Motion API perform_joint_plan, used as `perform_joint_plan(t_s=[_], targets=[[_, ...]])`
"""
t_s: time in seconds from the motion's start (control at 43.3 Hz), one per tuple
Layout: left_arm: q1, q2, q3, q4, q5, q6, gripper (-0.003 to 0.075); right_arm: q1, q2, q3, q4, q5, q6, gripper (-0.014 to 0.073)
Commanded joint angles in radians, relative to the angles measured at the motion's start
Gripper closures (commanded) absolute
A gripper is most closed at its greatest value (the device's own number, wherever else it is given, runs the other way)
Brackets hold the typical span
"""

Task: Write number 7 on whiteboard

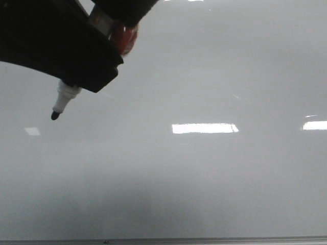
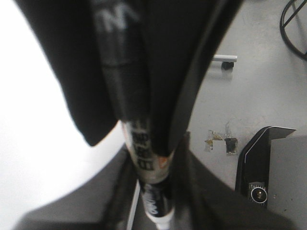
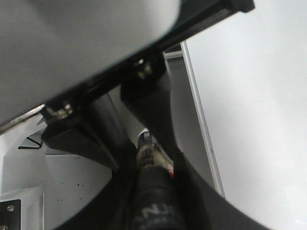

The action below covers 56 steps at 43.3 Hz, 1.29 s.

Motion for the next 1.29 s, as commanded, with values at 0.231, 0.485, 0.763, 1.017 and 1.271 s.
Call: perform_joint_plan(t_s=[0.231, 0.485, 0.763, 1.017, 1.271], targets=[[-0.003, -0.152, 0.078, -0.003, -0.165, -0.007, 0.0405, -0.092, -0.079, 0.031, 0.003, -0.098, 0.026, 0.0652], [0.008, -0.506, 0.266, -0.003, -0.212, -0.146, 0.0606, -0.261, -0.210, 0.244, 0.075, -0.382, 0.071, 0.0652], [0.051, -0.817, 0.394, -0.005, -0.223, -0.210, 0.0741, -0.277, -0.254, 0.391, 0.249, -0.648, 0.071, 0.0652], [0.051, -0.849, 0.398, -0.007, -0.224, -0.210, 0.0741, -0.275, -0.156, 0.328, 0.274, -0.632, 0.070, 0.0652], [0.051, -0.849, 0.398, -0.007, -0.224, -0.210, 0.0741, -0.194, 0.139, 0.079, 0.274, -0.630, 0.051, 0.0652]])
